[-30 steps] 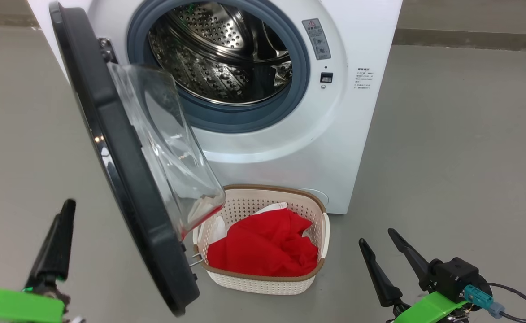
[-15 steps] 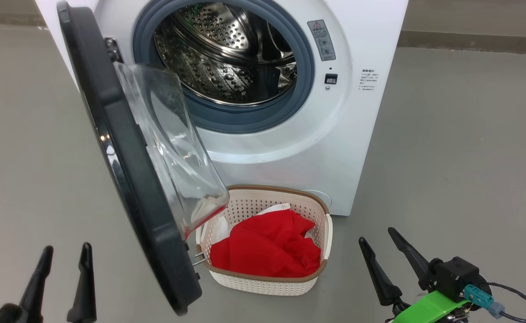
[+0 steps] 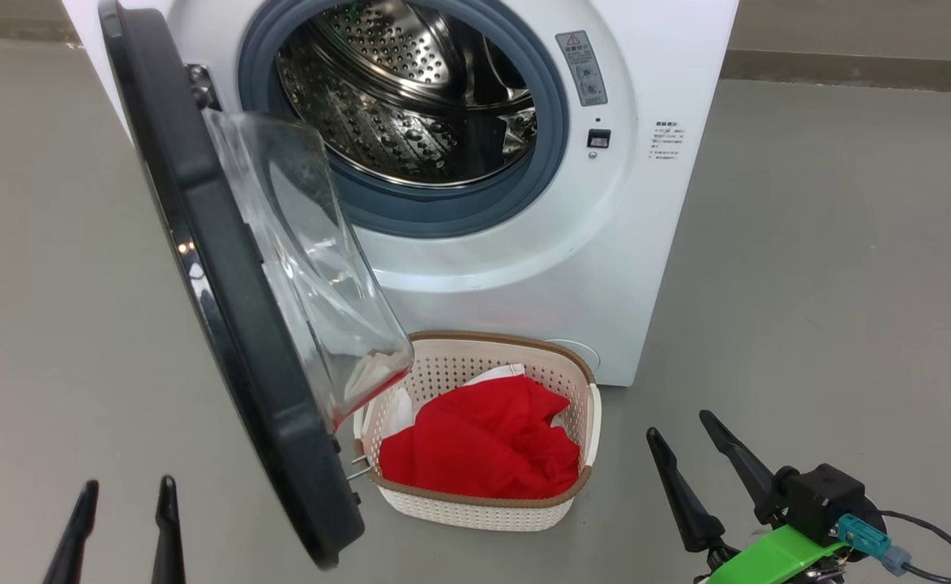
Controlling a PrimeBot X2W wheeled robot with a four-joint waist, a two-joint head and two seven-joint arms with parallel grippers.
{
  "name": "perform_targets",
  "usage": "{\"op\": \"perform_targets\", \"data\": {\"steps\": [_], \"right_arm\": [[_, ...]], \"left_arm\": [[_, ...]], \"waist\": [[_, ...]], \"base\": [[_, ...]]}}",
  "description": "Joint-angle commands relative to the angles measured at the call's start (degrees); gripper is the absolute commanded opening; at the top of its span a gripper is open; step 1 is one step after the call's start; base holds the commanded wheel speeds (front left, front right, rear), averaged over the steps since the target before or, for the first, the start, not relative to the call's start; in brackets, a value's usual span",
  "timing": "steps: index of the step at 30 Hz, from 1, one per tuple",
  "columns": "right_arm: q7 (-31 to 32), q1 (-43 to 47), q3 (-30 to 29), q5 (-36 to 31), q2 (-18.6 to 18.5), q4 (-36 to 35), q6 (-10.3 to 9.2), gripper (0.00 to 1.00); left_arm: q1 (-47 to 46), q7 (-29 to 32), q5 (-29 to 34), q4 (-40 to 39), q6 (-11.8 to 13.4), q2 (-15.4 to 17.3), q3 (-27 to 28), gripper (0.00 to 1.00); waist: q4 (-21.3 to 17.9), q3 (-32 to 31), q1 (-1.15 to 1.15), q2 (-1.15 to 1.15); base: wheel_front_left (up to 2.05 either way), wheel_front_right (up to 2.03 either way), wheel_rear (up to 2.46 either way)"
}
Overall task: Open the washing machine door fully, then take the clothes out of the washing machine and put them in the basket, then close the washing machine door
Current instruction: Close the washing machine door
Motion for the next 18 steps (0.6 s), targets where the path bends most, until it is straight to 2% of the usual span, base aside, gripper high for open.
{"op": "perform_targets", "data": {"steps": [1, 7, 18], "right_arm": [[-0.4, -1.5, 1.0, -0.5, -0.2, -1.3, 0.37, 1.0], [-0.4, -1.5, 0.8, -0.7, -0.2, -1.3, 0.37, 1.0], [-0.4, -1.5, 1.1, -0.6, -0.2, -1.1, 0.37, 1.0]], "left_arm": [[-0.7, -0.7, 1.1, -0.8, -0.4, -0.3, 2.6, 1.0], [0.2, -0.7, 3.3, 1.9, -1.6, -2.3, 3.6, 1.0], [-0.5, -0.7, 4.5, 3.1, -2.9, -3.2, 4.6, 1.0]], "waist": [[-0.1, 0.0, 0.0, 0.0], [-0.2, -0.2, 0.0, 0.0], [-0.2, -0.5, 0.0, 0.0]], "base": [[0.0, 0.0, 0.0], [0.0, 0.0, 0.0], [0.0, 0.0, 0.0]]}}
